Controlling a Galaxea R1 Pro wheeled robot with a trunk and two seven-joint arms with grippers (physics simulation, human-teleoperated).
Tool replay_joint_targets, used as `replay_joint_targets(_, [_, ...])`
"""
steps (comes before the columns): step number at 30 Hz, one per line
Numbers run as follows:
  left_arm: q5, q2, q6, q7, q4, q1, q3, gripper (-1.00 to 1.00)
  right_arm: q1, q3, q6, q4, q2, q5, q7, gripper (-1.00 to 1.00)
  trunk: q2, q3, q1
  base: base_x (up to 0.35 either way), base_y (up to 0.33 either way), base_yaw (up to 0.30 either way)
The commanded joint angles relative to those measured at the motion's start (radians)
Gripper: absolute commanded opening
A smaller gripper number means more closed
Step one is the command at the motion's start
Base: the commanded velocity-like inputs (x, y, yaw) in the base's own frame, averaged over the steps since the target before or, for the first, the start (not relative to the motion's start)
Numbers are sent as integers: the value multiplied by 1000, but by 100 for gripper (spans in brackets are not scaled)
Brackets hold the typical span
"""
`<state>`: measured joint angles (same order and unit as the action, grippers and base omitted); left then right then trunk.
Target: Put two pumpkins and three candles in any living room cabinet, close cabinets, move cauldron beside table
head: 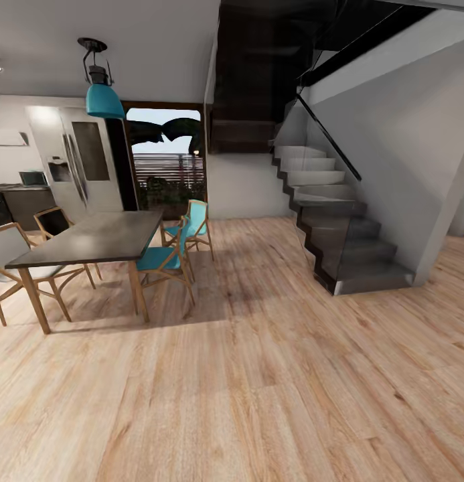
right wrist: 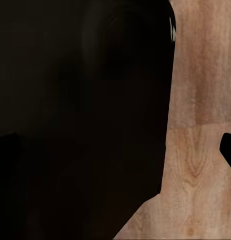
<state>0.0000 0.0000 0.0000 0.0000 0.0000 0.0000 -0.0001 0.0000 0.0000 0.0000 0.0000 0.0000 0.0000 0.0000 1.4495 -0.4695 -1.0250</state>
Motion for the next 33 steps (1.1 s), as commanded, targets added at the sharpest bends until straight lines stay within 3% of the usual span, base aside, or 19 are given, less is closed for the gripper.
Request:
replay_joint_targets(1, [-6,-6,6,-6,-6,-6,6,100,-6,-6,-6,2,3,-6,6,100,0,-1,0,0,0,0])
replay_joint_targets(5, [-10,-18,10,-28,-28,-29,18,100,-29,-14,-28,-2,3,-7,28,100,0,-1,0,15,0,0])
replay_joint_targets(10, [19,-34,-19,-34,-57,-58,47,100,-57,-13,-56,-30,25,0,22,100,0,-1,0,197,0,0])
replay_joint_targets(17, [44,-34,-57,-26,-96,-98,54,100,-98,-12,-95,-70,26,-6,19,100,0,-1,0,314,0,0])
replay_joint_targets(27, [91,-27,-32,2,-153,-156,63,100,-155,-22,-83,-127,27,-8,-6,100,0,-1,0,324,0,0])
replay_joint_targets(28, [120,-26,22,49,-278,-184,63,100,-238,-22,-49,-273,27,-9,-37,100,0,-1,0,328,0,0])
replay_joint_targets(29, [136,-24,88,84,-324,-202,63,100,-238,-23,5,-328,27,-11,-82,100,0,-1,0,329,0,0])
replay_joint_targets(31, [160,-20,156,134,-389,-227,64,100,-242,-21,132,-401,30,-14,-155,100,0,-1,0,329,0,0])
replay_joint_targets(33, [187,-8,172,154,-413,-236,67,100,-247,-19,198,-427,38,-16,-181,100,0,-1,0,329,0,0])
